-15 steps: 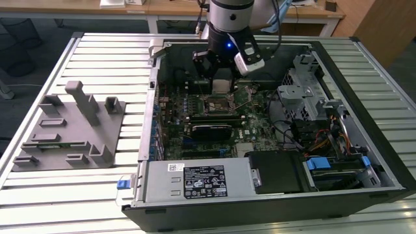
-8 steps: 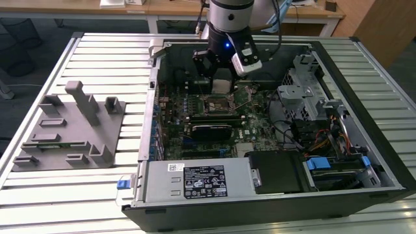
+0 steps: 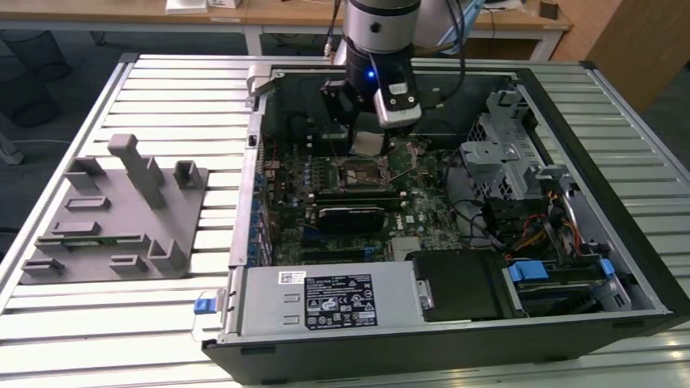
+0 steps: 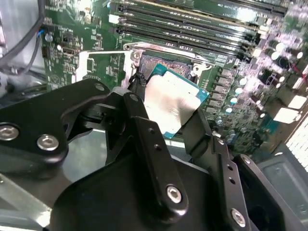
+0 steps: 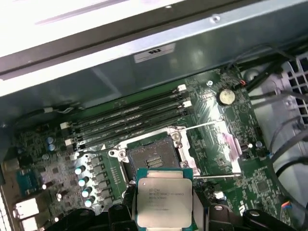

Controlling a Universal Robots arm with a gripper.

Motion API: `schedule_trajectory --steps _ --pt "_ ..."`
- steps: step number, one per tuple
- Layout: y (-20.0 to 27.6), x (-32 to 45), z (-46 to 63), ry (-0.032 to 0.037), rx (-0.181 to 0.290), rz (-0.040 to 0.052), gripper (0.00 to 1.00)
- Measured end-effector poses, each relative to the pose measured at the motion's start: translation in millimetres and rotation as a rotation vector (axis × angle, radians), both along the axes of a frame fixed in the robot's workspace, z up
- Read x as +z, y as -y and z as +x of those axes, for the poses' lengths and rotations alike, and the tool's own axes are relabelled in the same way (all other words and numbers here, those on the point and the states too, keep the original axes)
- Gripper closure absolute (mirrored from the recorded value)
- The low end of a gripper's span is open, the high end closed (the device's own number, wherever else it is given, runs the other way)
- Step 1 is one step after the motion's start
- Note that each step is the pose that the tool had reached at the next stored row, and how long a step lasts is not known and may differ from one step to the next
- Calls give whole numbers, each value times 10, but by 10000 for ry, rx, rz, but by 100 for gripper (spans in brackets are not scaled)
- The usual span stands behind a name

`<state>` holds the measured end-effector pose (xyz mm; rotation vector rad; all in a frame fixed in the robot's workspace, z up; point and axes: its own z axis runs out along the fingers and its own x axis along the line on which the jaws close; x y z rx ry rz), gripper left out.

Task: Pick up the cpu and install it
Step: 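Place the cpu into insertion slot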

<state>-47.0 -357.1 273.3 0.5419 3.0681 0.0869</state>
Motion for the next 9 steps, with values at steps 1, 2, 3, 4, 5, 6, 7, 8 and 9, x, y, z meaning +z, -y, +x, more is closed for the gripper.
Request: schedule_trajectory --steps 1,2,3,4,5,6,7,8,9 --pt "0 0 0 0 -169 0 45" --pt "0 -1 0 0 -335 0 45" --pt "0 -1 0 0 -503 1 45" --pt "0 -1 0 0 -668 1 45" --pt "0 -2 0 0 -834 0 45" --pt "0 -2 0 0 -1011 0 45" --pt "0 -2 0 0 -1174 0 45" --pt "0 -3 0 0 -1337 0 45" --pt "0 -3 0 0 -1501 0 45"
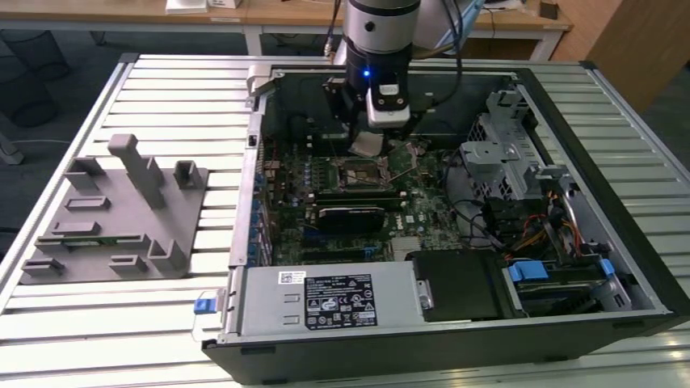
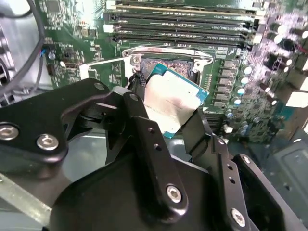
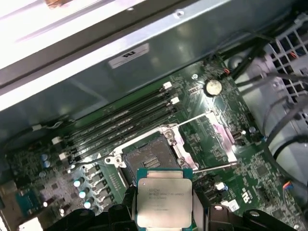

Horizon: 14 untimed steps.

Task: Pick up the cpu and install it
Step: 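Place the cpu into insertion slot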

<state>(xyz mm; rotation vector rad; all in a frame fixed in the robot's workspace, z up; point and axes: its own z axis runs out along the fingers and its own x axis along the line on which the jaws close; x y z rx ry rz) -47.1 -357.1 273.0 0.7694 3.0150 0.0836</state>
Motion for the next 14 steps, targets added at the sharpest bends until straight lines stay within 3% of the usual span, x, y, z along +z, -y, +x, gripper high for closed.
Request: schedule_trajectory --steps 14 --pt "0 -6 0 0 -2276 0 45"
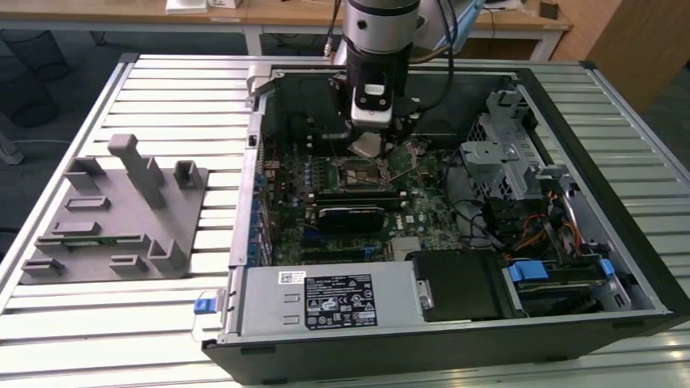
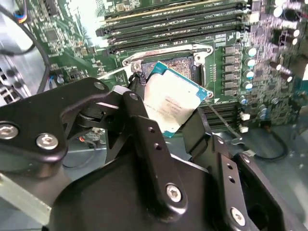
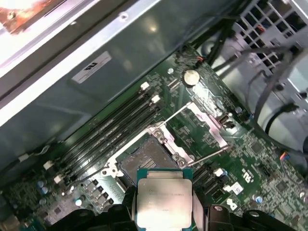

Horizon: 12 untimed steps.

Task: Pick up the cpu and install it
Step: 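Place the cpu into insertion slot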

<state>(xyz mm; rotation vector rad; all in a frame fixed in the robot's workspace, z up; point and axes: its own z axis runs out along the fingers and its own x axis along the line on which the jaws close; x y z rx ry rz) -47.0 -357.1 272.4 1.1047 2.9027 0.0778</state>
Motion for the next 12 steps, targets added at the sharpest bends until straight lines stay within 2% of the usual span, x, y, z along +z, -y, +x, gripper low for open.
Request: schedule_trajectory --steps 12 --pt "0 -3 0 0 -1719 1 45"
